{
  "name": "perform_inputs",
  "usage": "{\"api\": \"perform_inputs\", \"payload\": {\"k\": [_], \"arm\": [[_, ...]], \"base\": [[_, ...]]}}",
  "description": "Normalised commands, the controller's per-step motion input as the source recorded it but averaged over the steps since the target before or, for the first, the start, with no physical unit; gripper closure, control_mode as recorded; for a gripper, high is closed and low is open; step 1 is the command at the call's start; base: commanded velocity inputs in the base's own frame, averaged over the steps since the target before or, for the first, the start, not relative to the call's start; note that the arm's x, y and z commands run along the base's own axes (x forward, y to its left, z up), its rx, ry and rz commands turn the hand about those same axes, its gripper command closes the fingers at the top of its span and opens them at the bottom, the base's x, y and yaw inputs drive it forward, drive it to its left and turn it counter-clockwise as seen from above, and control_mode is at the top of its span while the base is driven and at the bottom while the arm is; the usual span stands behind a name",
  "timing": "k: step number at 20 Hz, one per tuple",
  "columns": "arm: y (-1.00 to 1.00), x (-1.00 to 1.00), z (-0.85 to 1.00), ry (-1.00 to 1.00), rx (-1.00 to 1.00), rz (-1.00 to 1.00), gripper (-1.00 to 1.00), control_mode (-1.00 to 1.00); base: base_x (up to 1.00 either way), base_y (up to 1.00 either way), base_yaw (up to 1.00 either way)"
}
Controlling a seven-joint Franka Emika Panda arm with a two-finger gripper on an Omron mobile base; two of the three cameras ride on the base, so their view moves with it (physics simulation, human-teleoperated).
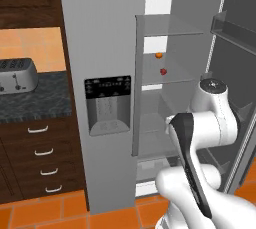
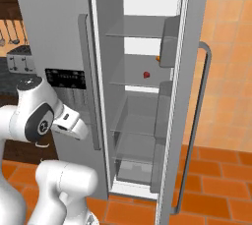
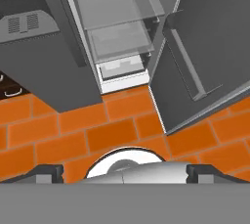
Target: Take the strawberry from the fridge and place it on top of the pancake, located on the dining counter.
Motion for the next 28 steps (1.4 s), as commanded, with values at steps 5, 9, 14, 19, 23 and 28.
{"api": "perform_inputs", "payload": {"k": [5,9,14,19,23,28], "arm": [[-0.03,-0.01,-0.01,-0.14,0.07,-0.24,-1.00,1.00],[0.00,0.00,0.00,0.00,0.00,0.00,-1.00,1.00],[0.00,0.00,0.00,0.00,0.00,0.00,-1.00,1.00],[0.00,0.00,0.00,0.00,0.00,0.00,-1.00,1.00],[0.00,0.00,0.00,0.00,0.00,0.00,-1.00,1.00],[0.00,0.00,0.00,0.00,0.00,0.00,-1.00,1.00]], "base": [[0.01,0.00,-0.21],[0.10,0.04,-0.47],[0.46,0.07,-0.22],[0.67,0.03,-0.05],[0.33,0.00,0.00],[0.36,-0.05,0.06]]}}
